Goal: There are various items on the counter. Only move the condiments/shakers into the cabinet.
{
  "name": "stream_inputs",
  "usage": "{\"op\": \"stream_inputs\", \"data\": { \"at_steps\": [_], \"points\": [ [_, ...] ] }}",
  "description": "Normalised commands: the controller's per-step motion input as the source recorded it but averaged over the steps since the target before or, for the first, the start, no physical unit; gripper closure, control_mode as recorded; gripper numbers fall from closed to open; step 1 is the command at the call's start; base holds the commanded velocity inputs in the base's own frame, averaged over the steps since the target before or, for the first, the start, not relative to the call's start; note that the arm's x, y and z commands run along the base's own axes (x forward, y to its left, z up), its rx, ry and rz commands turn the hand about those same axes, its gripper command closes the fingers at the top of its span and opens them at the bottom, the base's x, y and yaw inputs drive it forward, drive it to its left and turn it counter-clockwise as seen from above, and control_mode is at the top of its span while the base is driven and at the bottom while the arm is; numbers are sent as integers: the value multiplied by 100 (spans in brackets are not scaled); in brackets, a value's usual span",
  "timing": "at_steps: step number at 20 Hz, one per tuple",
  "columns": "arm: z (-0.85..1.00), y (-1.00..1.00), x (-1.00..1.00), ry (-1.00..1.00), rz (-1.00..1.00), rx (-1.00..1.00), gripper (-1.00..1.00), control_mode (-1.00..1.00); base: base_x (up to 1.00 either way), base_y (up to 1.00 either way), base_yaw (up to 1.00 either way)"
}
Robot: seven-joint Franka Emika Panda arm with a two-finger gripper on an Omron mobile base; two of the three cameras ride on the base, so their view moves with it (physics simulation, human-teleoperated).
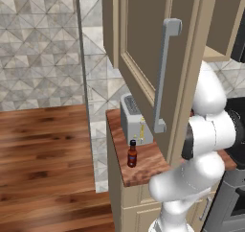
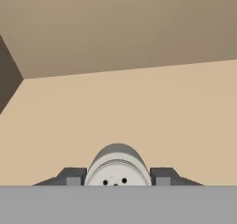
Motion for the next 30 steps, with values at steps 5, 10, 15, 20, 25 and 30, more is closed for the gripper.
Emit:
{"op": "stream_inputs", "data": {
  "at_steps": [5, 10, 15, 20, 25, 30],
  "points": [
    [-14, 0, 21, 0, 0, 0, 100, -100, 0, 0, 0],
    [-5, 0, 24, -1, 0, 0, 100, -100, 0, 0, 0],
    [-7, 0, 25, 0, 0, 0, 100, -100, 0, 0, 0],
    [-5, 0, 14, -1, 0, 0, -100, -100, 0, 0, 0],
    [-1, 0, 8, 0, 0, 0, -100, -100, 0, 0, 0],
    [-3, 0, 16, 0, 0, 0, -100, -100, 0, 0, 0]
  ]
}}
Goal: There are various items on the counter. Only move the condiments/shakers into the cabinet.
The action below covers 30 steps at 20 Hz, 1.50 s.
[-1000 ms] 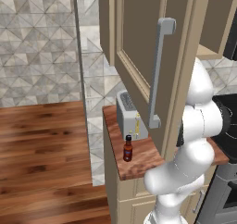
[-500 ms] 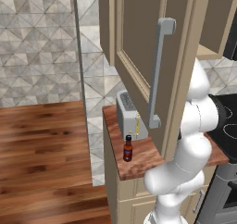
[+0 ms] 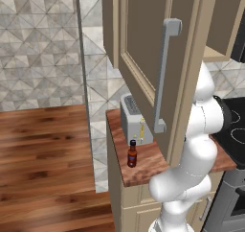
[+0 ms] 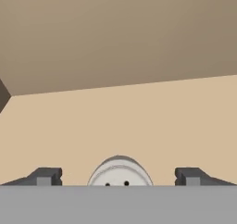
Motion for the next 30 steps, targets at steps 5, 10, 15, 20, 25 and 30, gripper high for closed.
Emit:
{"op": "stream_inputs", "data": {
  "at_steps": [5, 10, 15, 20, 25, 30],
  "points": [
    [-7, 0, 22, -1, 0, 0, -100, -100, 0, 0, 0],
    [-4, 0, 15, -1, 0, 0, -100, -100, 0, 0, 0],
    [0, 0, 0, 0, 0, 0, -100, -100, 0, 0, 0],
    [-15, 0, 27, -14, 0, -6, -100, -100, 0, 0, 0],
    [-6, 0, 16, -4, 0, -2, -100, -100, 0, 0, 0],
    [2, 0, -58, -12, 0, 0, -100, -100, 0, 0, 0]
  ]
}}
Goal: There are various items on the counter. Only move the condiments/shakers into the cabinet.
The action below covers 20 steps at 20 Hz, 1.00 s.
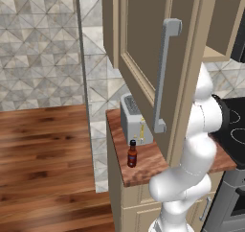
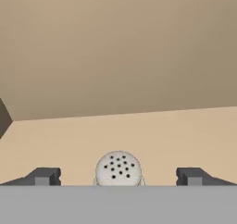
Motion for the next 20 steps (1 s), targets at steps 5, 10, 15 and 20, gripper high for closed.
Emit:
{"op": "stream_inputs", "data": {
  "at_steps": [5, 10, 15, 20],
  "points": [
    [12, 0, -100, -40, 0, 0, -100, -100, 0, 0, 0],
    [-47, -1, -100, -24, 0, -2, -100, -100, 0, 0, 0],
    [-37, -18, -100, -6, -1, 3, -100, -100, 0, 0, 0],
    [0, -21, -100, 0, -4, 10, -100, -100, 0, 0, 0]
  ]
}}
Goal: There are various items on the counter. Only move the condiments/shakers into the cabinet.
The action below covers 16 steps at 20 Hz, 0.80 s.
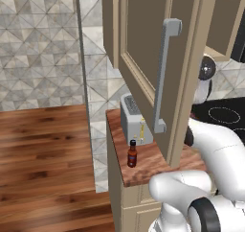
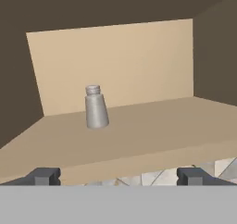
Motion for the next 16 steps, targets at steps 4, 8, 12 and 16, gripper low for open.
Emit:
{"op": "stream_inputs", "data": {
  "at_steps": [4, 8, 12, 16],
  "points": [
    [-22, -26, -100, 18, -3, 7, -100, -100, 0, 0, 0],
    [-31, -29, -100, 34, -1, 8, -100, -100, 0, 0, 0],
    [-12, -26, -81, 40, -1, 10, -100, -100, 0, 0, 0],
    [-7, 0, -5, 12, 0, 0, -100, -100, 0, 0, 0]
  ]
}}
